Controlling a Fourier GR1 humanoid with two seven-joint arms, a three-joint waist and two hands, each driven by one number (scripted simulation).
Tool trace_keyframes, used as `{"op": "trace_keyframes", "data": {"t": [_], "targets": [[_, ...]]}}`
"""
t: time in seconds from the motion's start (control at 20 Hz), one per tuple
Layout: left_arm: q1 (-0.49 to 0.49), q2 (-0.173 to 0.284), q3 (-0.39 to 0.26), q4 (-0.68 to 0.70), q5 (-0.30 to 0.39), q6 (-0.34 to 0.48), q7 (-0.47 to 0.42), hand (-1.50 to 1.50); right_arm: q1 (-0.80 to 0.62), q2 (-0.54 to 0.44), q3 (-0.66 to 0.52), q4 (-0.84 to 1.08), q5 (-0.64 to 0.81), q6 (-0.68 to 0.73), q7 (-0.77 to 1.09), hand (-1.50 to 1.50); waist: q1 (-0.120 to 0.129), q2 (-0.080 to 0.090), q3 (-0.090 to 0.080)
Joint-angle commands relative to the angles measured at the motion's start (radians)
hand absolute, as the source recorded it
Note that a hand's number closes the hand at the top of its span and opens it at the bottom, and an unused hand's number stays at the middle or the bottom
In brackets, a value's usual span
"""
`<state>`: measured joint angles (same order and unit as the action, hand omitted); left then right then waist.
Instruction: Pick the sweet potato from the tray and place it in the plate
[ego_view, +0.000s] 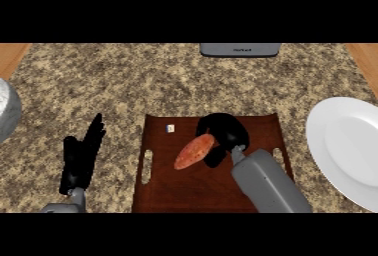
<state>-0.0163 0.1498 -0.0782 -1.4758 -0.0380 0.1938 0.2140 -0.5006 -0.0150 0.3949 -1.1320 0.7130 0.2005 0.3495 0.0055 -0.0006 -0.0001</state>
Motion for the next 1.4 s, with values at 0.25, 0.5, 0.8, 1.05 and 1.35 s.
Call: {"op": "trace_keyframes", "data": {"t": [0.25,0.5,0.8,1.05,1.35], "targets": [[-0.016,0.022,0.059,0.044,0.031,-0.045,-0.019,0.0,0.233,-0.161,-0.004,-0.257,0.097,-0.077,0.009,1.5,-0.029,-0.005,-0.001],[0.024,-0.004,0.026,-0.01,-0.002,-0.011,-0.002,0.0,0.297,-0.322,-0.129,-0.336,0.147,-0.193,-0.031,1.5,-0.026,-0.005,0.0],[-0.027,-0.001,0.032,-0.012,-0.023,0.005,0.054,0.0,0.383,-0.357,-0.2,-0.639,0.131,-0.195,0.016,1.5,-0.023,-0.005,0.0],[-0.024,0.018,0.056,-0.009,0.008,-0.028,0.036,0.0,0.37,-0.376,-0.321,-0.769,0.213,-0.303,0.105,1.5,-0.024,-0.004,0.0],[-0.028,-0.014,0.049,0.068,-0.006,-0.04,-0.04,0.0,0.456,-0.371,-0.444,-0.855,0.192,-0.261,0.174,1.5,-0.013,0.0,0.0]]}}
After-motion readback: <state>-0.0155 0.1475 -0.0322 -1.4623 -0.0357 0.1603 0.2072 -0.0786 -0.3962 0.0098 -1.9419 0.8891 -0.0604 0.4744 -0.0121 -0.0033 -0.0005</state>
